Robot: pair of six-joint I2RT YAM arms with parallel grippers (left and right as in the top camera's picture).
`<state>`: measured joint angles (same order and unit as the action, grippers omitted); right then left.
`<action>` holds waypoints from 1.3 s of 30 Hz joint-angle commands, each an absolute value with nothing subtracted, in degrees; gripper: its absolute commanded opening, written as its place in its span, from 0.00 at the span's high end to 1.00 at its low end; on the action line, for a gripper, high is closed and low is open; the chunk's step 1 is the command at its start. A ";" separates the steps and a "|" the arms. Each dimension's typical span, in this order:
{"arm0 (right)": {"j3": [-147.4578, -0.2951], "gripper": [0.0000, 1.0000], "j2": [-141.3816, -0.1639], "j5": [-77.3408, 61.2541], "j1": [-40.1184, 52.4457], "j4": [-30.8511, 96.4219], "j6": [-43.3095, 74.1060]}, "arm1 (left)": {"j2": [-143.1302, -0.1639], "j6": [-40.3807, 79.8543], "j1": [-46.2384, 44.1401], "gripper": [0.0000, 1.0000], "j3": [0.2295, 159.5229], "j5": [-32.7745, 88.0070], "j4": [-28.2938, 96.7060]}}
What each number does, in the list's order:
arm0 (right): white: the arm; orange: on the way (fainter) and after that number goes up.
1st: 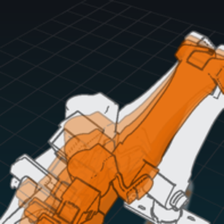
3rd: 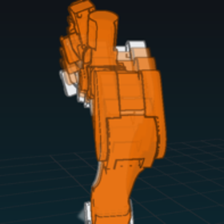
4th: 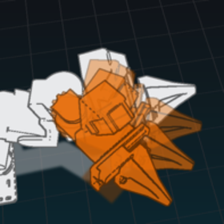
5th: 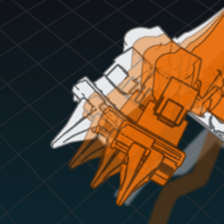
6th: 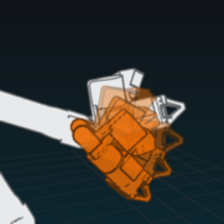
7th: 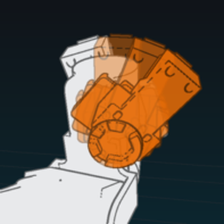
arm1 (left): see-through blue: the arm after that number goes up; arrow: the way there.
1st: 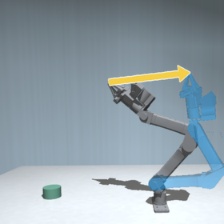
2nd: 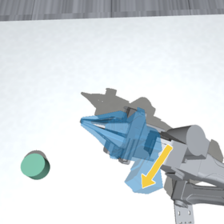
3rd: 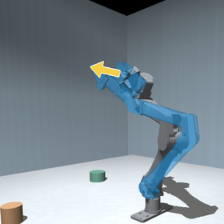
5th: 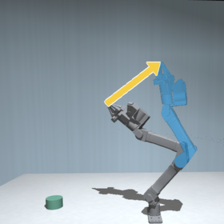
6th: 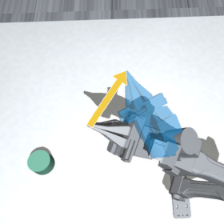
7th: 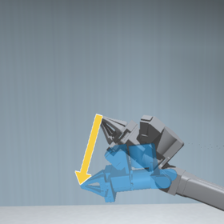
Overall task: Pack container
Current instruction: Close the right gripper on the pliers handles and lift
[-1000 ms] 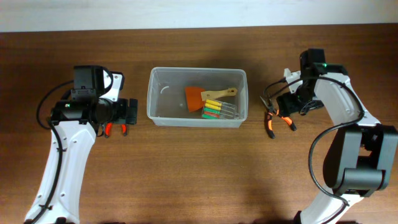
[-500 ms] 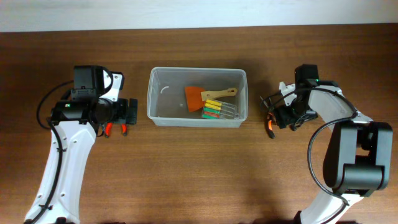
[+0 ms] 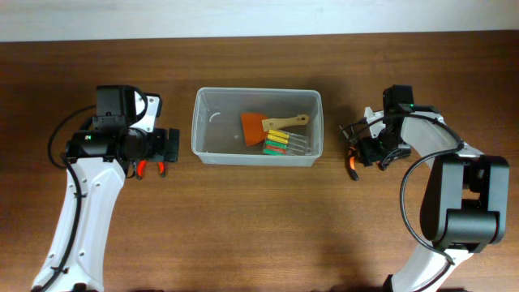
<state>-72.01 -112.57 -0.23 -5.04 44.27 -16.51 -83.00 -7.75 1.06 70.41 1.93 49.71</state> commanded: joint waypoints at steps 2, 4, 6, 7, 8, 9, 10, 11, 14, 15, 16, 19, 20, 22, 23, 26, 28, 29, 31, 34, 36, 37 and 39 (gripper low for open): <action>-71.57 0.43 -114.28 -1.08 -4.51 44.34 -15.49 | -83.09 -8.71 1.30 0.01 71.37 1.93 49.63; -71.57 0.51 -114.28 -1.08 -4.51 44.56 -14.09 | -83.11 -8.71 1.30 0.01 71.37 1.93 49.60; -71.57 0.55 -114.28 -1.10 -4.51 44.95 -12.67 | -83.09 -8.71 1.30 0.01 71.37 1.91 49.60; -71.57 0.59 -114.28 -1.15 -4.51 45.39 -11.05 | -83.11 -8.71 1.30 0.01 71.35 1.91 49.63; -71.57 0.61 -114.28 -1.41 -4.51 45.65 -10.52 | -83.11 -8.71 1.30 0.01 71.35 1.93 49.63; -71.57 0.62 -114.28 -1.50 -4.51 45.82 -9.93 | -83.09 -8.71 1.30 0.01 71.37 1.93 49.60; -71.57 0.65 -114.28 -1.50 -4.51 45.95 -9.13 | -83.09 -8.71 1.30 0.01 71.37 1.91 49.63; -71.57 0.66 -114.28 -1.50 -4.51 45.98 -8.40 | -83.09 -8.71 1.30 0.01 71.37 1.91 49.60; -71.57 0.70 -114.26 -1.48 -4.56 45.74 -8.01 | -83.09 -8.71 1.30 0.01 71.35 1.91 49.60; -71.59 0.71 -114.26 -1.48 -4.56 45.58 -7.99 | -83.11 -8.71 1.30 0.01 71.37 1.91 49.60; -71.68 0.73 -114.26 -1.48 -4.56 45.58 -7.99 | -83.09 -8.71 1.30 0.01 71.37 1.93 49.60; -72.31 0.82 -114.26 -1.48 -4.56 45.63 -7.79 | -83.09 -8.71 1.30 0.01 71.37 1.93 49.63; -72.66 0.83 -114.26 -1.43 -4.56 45.67 -7.31 | -83.11 -8.71 1.30 0.01 71.37 1.91 49.60; -73.84 0.90 -114.24 -1.48 -4.56 46.15 -6.50 | -83.11 -8.71 1.30 0.01 71.37 1.91 49.60; -74.74 0.93 -114.15 -1.48 -4.56 46.72 -6.50 | -83.11 -8.71 1.30 0.01 71.35 1.91 49.63; -77.67 0.96 -113.65 -1.45 -4.56 48.88 -6.52 | -83.11 -8.71 1.30 0.01 71.35 1.91 49.60; -80.38 0.96 -112.95 -1.48 -4.56 51.13 -6.50 | -83.09 -8.71 1.30 0.01 71.35 1.93 49.60; -81.91 0.96 -112.38 -1.48 -4.56 52.31 -6.44 | -83.09 -8.71 1.30 0.01 71.37 1.91 49.60; -85.65 0.96 -111.02 -1.48 -4.51 55.22 -4.95 | -83.11 -8.71 1.30 0.01 71.35 1.91 49.60; -92.53 0.96 -108.57 -1.72 -4.32 60.29 -3.22 | -83.09 -8.71 1.30 0.01 71.35 1.91 49.63; -96.97 0.96 -107.20 -2.04 -3.68 63.51 -2.85 | -83.09 -8.71 1.30 0.01 71.37 1.93 49.60; -99.70 0.96 -106.39 -2.44 -3.14 65.36 -2.87 | -83.09 -8.71 1.30 0.01 71.35 1.91 49.60; -104.81 0.96 -104.97 -3.38 -1.30 68.42 -2.90 | -83.09 -8.71 1.30 0.01 71.35 1.91 49.60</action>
<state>-97.36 -110.80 -1.23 -4.05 66.52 -4.21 -83.00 -7.75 1.06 70.41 1.93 49.71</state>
